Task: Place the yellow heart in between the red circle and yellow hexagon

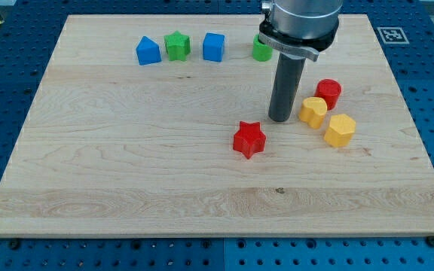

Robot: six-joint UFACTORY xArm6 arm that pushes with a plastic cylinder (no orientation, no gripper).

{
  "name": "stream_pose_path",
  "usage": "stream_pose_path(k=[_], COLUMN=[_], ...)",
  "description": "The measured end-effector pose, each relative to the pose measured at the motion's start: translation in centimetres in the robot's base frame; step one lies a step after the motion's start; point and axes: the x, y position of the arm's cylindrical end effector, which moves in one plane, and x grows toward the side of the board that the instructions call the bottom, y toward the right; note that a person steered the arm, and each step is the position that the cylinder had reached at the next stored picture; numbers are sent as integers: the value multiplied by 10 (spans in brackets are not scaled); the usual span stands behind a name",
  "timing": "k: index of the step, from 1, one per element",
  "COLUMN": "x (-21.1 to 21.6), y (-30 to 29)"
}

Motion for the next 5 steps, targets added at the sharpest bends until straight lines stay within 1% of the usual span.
stream_pose_path(k=[1, 2, 3, 4, 5], x=[0, 0, 0, 0, 0], y=[0, 18, 49, 57, 42])
